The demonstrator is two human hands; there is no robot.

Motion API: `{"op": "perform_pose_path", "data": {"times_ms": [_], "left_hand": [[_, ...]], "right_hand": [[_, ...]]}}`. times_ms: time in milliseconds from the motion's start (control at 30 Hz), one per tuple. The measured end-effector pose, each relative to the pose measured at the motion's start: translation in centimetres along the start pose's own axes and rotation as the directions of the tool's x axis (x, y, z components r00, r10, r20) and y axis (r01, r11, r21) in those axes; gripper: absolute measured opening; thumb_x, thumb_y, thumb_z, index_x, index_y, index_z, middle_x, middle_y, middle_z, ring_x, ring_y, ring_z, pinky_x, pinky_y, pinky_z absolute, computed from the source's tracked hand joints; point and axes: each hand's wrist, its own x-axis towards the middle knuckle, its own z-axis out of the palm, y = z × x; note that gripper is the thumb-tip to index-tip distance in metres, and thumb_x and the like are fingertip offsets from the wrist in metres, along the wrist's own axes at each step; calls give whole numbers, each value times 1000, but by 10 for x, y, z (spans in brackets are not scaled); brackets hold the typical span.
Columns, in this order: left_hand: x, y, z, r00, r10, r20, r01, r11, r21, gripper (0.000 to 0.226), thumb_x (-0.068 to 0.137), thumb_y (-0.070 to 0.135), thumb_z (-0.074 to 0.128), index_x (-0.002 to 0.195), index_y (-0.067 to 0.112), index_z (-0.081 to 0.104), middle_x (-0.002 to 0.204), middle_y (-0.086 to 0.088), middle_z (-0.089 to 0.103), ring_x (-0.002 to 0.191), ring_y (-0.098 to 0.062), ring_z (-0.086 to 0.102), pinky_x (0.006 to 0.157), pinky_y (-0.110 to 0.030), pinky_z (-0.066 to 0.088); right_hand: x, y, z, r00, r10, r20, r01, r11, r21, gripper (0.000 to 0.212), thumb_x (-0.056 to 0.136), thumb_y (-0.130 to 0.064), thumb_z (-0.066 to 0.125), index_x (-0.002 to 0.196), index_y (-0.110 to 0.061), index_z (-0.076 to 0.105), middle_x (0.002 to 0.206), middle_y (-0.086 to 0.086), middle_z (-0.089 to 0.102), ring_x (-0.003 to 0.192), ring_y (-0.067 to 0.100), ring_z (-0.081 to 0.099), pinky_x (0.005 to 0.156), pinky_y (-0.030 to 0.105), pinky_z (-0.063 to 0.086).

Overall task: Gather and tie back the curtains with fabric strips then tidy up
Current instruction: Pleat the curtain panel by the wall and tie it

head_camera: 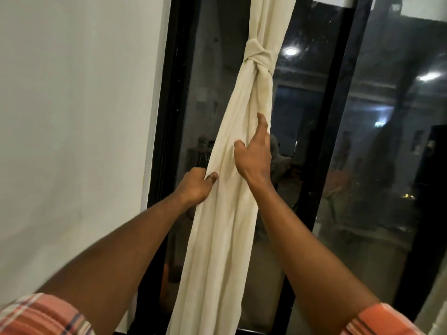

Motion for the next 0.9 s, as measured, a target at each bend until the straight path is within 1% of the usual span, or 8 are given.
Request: {"op": "perform_pose_path", "data": {"times_ms": [133,200,300,400,567,733,833,900], "left_hand": [[-4,8,-2,1000,6,-8,-5,997,71,37,96,39,50,109,6,63,102,-7,67,90,-23,65,84,-42,55],[-6,12,-3,1000,7,-1,-7,997,77,36,95,38,54,109,6,64,102,-7,68,91,-23,66,85,-42,55],[-10,17,-4,999,18,28,-19,999,44,34,93,36,57,111,8,64,104,-5,67,92,-21,66,85,-38,54],[-13,20,-6,1000,26,6,-26,996,84,31,93,36,58,106,9,64,99,-3,66,88,-21,65,80,-35,54],[-10,8,-12,989,-27,-146,54,982,180,31,95,35,52,105,7,62,98,-5,65,85,-22,62,75,-35,51],[-8,-5,-14,981,-72,-178,89,992,86,30,95,35,51,94,7,62,99,-11,66,89,-28,63,80,-37,52],[-8,-6,-12,989,-58,-138,64,997,41,29,95,36,53,90,9,62,95,-10,67,86,-27,64,79,-38,54],[-9,-3,-11,995,-53,-90,52,999,-5,29,96,34,53,99,8,65,93,-8,67,85,-26,65,76,-37,54]], "right_hand": [[14,-11,-12,979,-156,128,180,963,-202,77,90,-24,57,149,-36,10,95,-1,57,81,18,61,70,37,56],[14,-15,-11,965,-222,143,254,929,-270,74,89,-28,59,146,-35,13,81,-1,59,69,18,62,66,41,58],[14,-17,-8,965,-117,235,171,960,-221,77,89,-38,57,145,-40,5,88,5,64,74,25,65,70,44,57],[14,-14,-7,962,-87,261,133,977,-167,79,91,-25,53,148,-40,-1,87,7,63,72,26,65,70,47,58],[13,-5,-2,972,-184,144,204,969,-140,71,96,-15,49,149,-36,8,70,5,59,57,21,59,60,44,56],[15,4,2,985,-171,33,174,964,-202,58,93,-26,50,144,-31,23,82,5,62,66,21,62,68,45,58],[15,7,9,981,-110,160,135,979,-150,72,87,-53,52,144,-38,11,95,4,66,85,27,65,82,47,54],[10,6,14,945,-125,302,163,981,-103,84,88,-46,60,148,-38,2,91,-1,63,84,22,65,80,41,53]]}}
